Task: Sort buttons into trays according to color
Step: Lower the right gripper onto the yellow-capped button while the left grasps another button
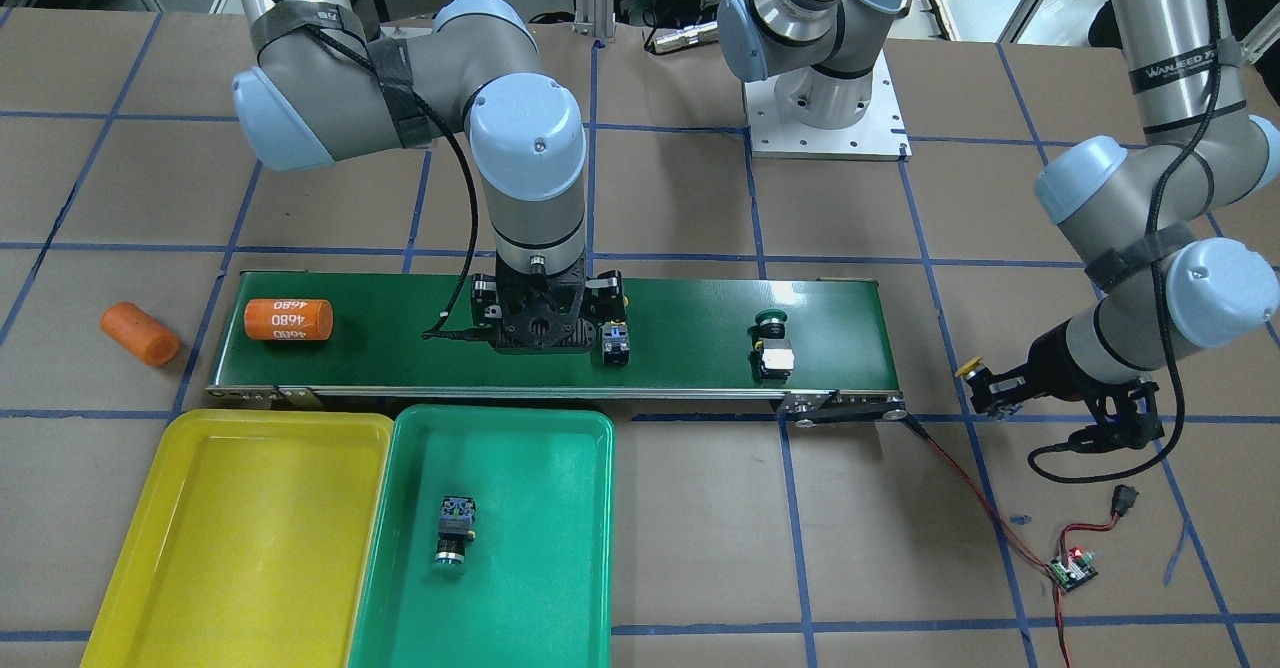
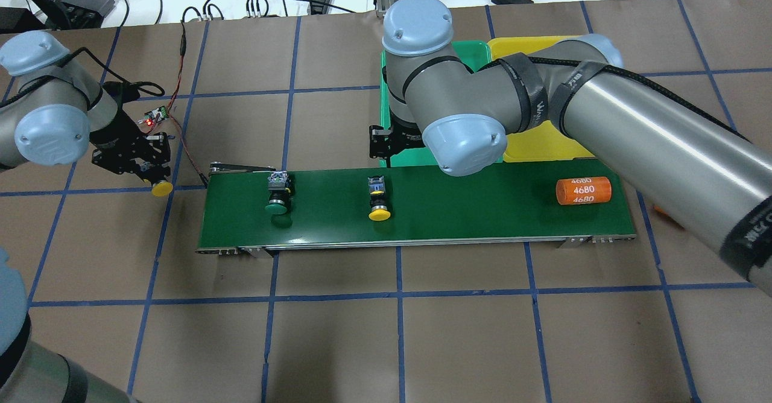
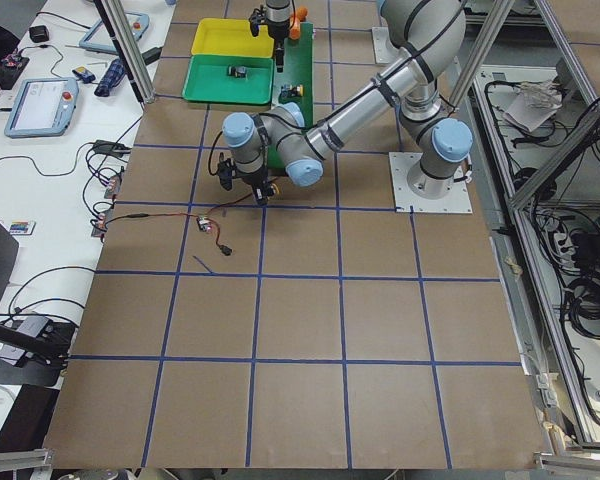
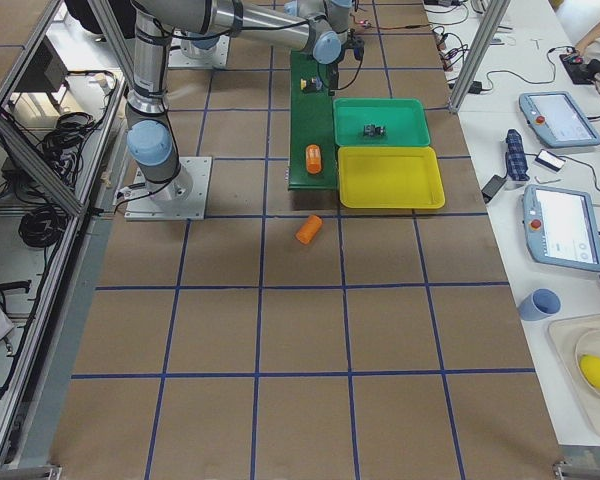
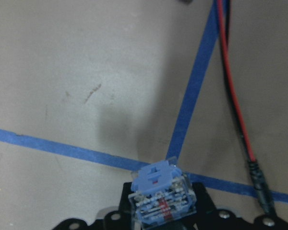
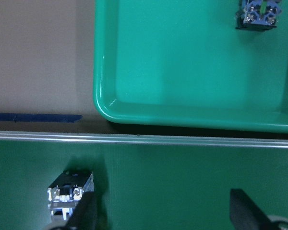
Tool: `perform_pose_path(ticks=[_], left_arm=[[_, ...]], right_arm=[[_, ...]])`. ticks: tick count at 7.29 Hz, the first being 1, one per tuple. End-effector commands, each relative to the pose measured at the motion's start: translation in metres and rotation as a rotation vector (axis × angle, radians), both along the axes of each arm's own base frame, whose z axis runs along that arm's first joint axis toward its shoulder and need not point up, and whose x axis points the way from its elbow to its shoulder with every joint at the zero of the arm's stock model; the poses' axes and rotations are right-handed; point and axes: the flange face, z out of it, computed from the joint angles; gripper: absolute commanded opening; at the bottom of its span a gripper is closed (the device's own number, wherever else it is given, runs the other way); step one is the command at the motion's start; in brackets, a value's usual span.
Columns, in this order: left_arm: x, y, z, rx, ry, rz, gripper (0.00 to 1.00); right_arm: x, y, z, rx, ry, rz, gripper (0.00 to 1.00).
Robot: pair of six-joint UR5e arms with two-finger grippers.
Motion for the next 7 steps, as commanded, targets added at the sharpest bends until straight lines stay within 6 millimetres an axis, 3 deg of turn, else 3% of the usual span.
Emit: perform_pose_path(ticks=[1,2,3,5,7], left_arm=[[-0.098,0.008,0.073,-0.030,-0.002,-0.171,0.00],[-0.145,0.017,0.070,-0.024,0.011,-0.297,0.00],[-0.158,0.023,0.062,-0.012,0.021,-0.413,0.00],[-0.159,0.037,0.035,0.031,0.045,-0.469,0.00],[-0.158,0.037,0.014,0.024,0.044,-0.476,0.00]], right_arm=[[0.032,0.021,-0.017,0.023,0.011,0.012,0.95],[0.034,0.022,-0.024,0.034,0.016,0.015,0.93],[0.032,0.025,-0.032,0.049,0.026,0.024,0.89],[0.030,0.029,-0.043,0.059,0.030,0.029,0.85],[0.032,0.021,-0.060,0.041,0.030,0.032,0.74]])
